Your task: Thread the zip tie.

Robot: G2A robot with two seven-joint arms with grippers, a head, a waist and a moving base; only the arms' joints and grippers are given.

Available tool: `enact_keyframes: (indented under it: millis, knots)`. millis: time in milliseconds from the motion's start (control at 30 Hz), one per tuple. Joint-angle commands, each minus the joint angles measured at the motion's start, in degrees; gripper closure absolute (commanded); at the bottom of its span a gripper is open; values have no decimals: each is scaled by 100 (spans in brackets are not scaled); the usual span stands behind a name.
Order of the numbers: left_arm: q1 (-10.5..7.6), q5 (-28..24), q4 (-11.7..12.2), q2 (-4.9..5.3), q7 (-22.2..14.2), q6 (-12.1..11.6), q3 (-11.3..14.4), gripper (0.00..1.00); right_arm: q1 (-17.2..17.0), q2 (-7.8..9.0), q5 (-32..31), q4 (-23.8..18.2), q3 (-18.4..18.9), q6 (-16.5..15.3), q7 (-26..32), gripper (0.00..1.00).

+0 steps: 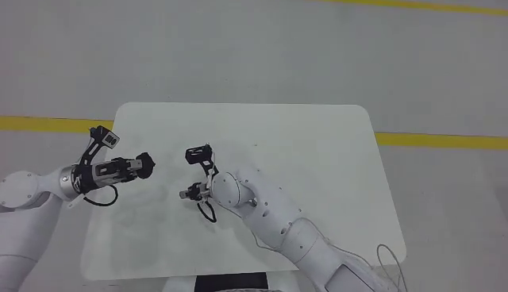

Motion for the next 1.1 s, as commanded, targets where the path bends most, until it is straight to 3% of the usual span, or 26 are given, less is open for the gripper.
enact_keyframes:
  millis: [0, 100, 167, 333, 467, 1067]
  knots:
    - [0, 0, 0, 0, 0, 0, 0, 100, -1, 1, -153, -64, -59, 57, 41, 0]
    - [0, 0, 0, 0, 0, 0, 0, 100, -19, -7, -353, -147, -84, 57, 129, 2]
    - [0, 0, 0, 0, 0, 0, 0, 100, -46, -20, -498, -171, -62, 57, 199, 47]
    - [0, 0, 0, 0, 0, 0, 0, 100, -147, -78, -788, -179, 71, 57, 367, 65]
    - [0, 0, 0, 0, 0, 0, 0, 100, -217, -158, -982, -161, 148, 57, 470, 71]
    - [0, 0, 0, 0, 0, 0, 0, 100, -298, -661, -1843, 386, 411, 57, 547, 77]
